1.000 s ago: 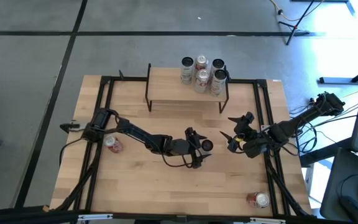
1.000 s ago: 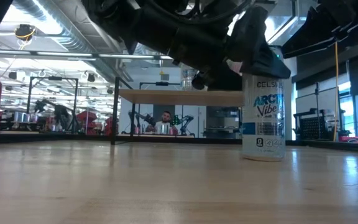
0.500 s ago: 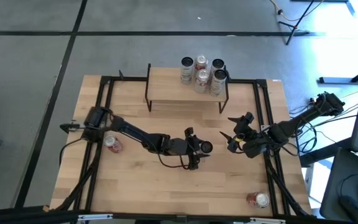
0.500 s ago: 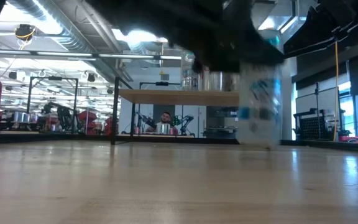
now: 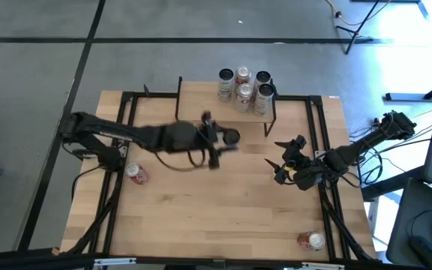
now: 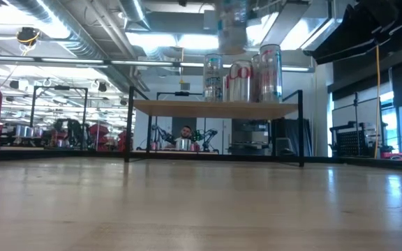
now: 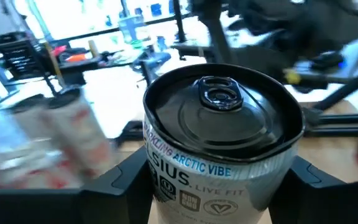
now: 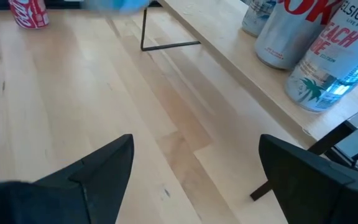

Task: Place canned beverage on shelf
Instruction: Put the white-blue soda can on the shelf aligned with the other white-blue soda can

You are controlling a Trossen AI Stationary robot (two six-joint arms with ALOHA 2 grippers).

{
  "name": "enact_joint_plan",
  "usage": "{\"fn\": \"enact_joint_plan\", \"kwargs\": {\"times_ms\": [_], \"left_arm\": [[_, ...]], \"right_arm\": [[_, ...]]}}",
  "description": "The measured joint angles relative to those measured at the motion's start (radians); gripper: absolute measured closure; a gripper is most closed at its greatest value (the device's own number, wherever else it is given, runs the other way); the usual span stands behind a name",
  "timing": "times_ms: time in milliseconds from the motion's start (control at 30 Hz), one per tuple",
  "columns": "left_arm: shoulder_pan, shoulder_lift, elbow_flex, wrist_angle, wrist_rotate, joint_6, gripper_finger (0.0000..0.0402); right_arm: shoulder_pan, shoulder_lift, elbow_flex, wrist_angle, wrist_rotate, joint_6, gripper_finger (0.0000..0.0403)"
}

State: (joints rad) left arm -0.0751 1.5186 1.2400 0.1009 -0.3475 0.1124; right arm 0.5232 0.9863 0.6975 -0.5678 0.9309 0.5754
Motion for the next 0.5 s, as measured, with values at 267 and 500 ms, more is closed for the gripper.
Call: {"fn": "enact_joint_plan", "kwargs": {"times_ms": [267,500], "left_arm": [[0.25,-0.049,0.0,-0.075,0.247,0.003,0.0198],[0.444,0.014,-0.001,-0.07,0.405,-0.012,0.0197]], "right_arm": [[0.0,0.0,0.0,0.002,-0.007,0.021,0.0071],[-0.007,0.0,0.0,-0.001,0.004,-0.017,0.0071]]}}
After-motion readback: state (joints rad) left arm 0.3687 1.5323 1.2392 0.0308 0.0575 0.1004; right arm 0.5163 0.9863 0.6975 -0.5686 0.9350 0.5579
